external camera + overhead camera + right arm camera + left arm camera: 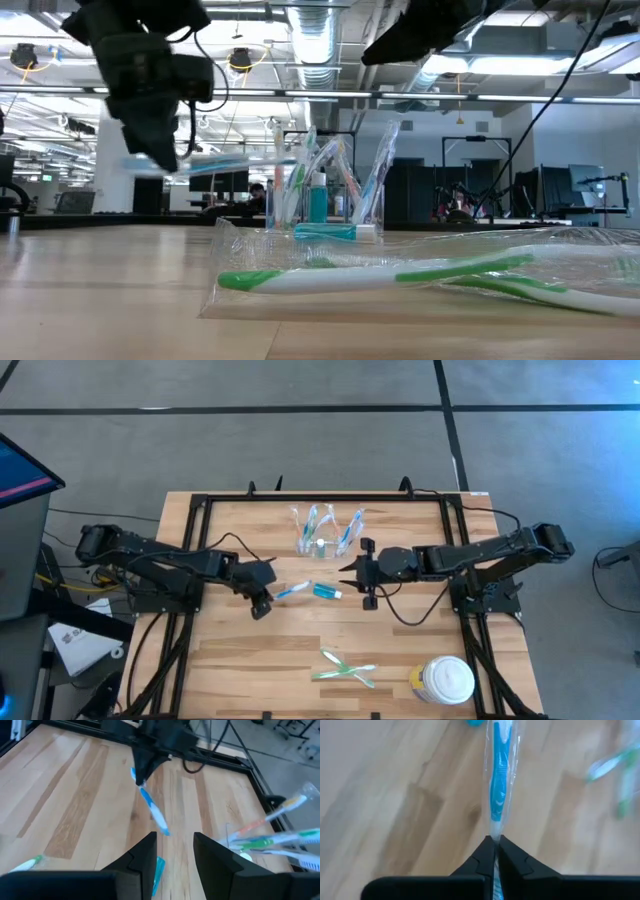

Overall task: Pick & Place toothbrushing station
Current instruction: Put the blue toothbrush into the transparent organizer

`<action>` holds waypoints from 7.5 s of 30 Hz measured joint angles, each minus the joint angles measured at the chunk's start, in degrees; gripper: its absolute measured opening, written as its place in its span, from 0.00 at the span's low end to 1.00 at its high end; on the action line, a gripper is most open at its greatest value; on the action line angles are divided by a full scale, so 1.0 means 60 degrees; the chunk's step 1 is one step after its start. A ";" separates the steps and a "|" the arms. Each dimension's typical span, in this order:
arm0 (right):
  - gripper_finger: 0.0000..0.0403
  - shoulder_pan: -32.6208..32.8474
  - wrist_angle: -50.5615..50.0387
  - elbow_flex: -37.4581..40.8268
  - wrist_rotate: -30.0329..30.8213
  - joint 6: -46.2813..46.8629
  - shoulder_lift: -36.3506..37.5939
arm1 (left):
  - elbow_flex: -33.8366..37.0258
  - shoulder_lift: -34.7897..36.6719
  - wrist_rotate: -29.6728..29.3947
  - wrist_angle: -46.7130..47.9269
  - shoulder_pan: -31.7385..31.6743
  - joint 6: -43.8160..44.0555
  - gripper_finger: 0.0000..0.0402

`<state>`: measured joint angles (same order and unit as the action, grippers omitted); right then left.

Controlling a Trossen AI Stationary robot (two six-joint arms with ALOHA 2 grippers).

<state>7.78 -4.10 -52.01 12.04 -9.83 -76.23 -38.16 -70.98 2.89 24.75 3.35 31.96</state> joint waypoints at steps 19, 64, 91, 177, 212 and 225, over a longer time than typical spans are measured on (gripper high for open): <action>0.29 0.1230 0.0788 -0.0011 0.0493 -0.1503 -0.0048 | -0.0017 0.0000 0.2728 -0.2676 -0.0950 0.1744 0.00; 0.29 0.2326 0.0270 -0.3268 0.5032 -0.5460 -0.4539 | -0.0017 0.0000 0.3527 -0.4864 -0.0950 0.3548 0.00; 0.29 0.2300 0.1204 -0.3253 0.5584 -0.6978 -0.4535 | -0.0017 0.0000 0.3665 -0.6027 -0.0950 0.4303 0.00; 0.02 0.1859 0.0943 -0.3085 0.4733 -0.4365 -0.4304 | 0.0001 0.1354 0.4047 -0.6733 -0.1569 0.0754 0.04; 0.02 -0.0817 0.8732 0.2378 0.2219 -0.0452 -0.1535 | 0.1258 0.2524 0.1720 -0.6928 -0.1507 -0.1704 0.04; 0.02 -0.1191 1.0164 0.3451 0.2256 0.0475 -0.1541 | 0.1258 0.2523 0.1141 -0.6924 -0.1474 -0.2115 0.04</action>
<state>0.64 56.88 -31.30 25.58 -6.98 -85.47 -30.61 -55.84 9.74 -16.80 -5.50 19.27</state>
